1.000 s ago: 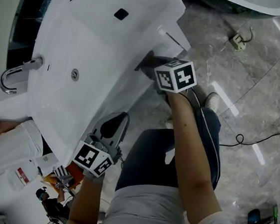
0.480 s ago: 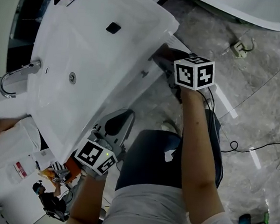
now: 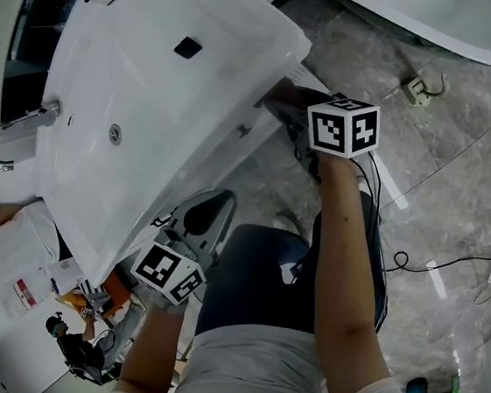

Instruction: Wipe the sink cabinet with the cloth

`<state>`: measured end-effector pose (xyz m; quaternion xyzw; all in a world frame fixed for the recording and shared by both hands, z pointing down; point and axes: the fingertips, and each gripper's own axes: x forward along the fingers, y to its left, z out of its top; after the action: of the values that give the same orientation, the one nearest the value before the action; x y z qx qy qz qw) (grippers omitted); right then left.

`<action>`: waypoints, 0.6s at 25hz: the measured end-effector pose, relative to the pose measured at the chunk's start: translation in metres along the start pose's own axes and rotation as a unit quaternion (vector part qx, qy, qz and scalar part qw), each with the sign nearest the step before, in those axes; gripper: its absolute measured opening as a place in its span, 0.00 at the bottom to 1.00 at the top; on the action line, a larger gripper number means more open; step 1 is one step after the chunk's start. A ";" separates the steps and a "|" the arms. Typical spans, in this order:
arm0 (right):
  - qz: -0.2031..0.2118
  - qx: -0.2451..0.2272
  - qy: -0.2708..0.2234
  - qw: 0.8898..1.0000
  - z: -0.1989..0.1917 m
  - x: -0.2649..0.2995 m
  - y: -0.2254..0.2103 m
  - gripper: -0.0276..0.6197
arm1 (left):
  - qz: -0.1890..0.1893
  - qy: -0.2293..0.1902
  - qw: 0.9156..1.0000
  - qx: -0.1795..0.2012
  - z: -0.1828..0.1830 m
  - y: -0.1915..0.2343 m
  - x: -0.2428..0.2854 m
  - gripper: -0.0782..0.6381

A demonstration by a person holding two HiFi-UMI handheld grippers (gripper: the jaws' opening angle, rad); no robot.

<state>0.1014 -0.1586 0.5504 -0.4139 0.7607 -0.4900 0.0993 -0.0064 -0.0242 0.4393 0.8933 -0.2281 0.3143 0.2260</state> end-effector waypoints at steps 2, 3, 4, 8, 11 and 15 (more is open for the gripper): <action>-0.041 -0.014 0.014 0.999 -0.008 -0.001 -0.018 0.31 | -0.004 -0.002 1.000 -0.004 -0.005 0.000 0.004 0.13; -0.073 -0.023 0.020 0.997 -0.013 -0.001 -0.032 0.30 | -0.005 -0.003 1.000 -0.005 -0.007 0.000 0.005 0.13; -0.099 -0.026 0.017 0.995 -0.017 -0.001 -0.047 0.30 | -0.006 -0.004 1.000 -0.007 -0.010 0.000 0.007 0.13; -0.130 0.000 -0.016 0.991 -0.031 0.004 -0.084 0.30 | -0.009 -0.004 1.000 -0.011 -0.024 0.004 0.012 0.13; -0.146 -0.005 -0.021 0.989 -0.039 0.010 -0.101 0.30 | -0.005 -0.011 1.000 -0.018 -0.033 0.013 0.019 0.13; -0.186 -0.035 -0.015 0.982 -0.051 0.017 -0.126 0.31 | 0.007 -0.022 0.999 -0.028 -0.047 0.023 0.026 0.13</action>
<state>0.1294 -0.1595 0.6850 -0.5584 0.6856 -0.4670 0.0039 -0.0226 -0.0240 0.4960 0.8919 -0.2478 0.2896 0.2432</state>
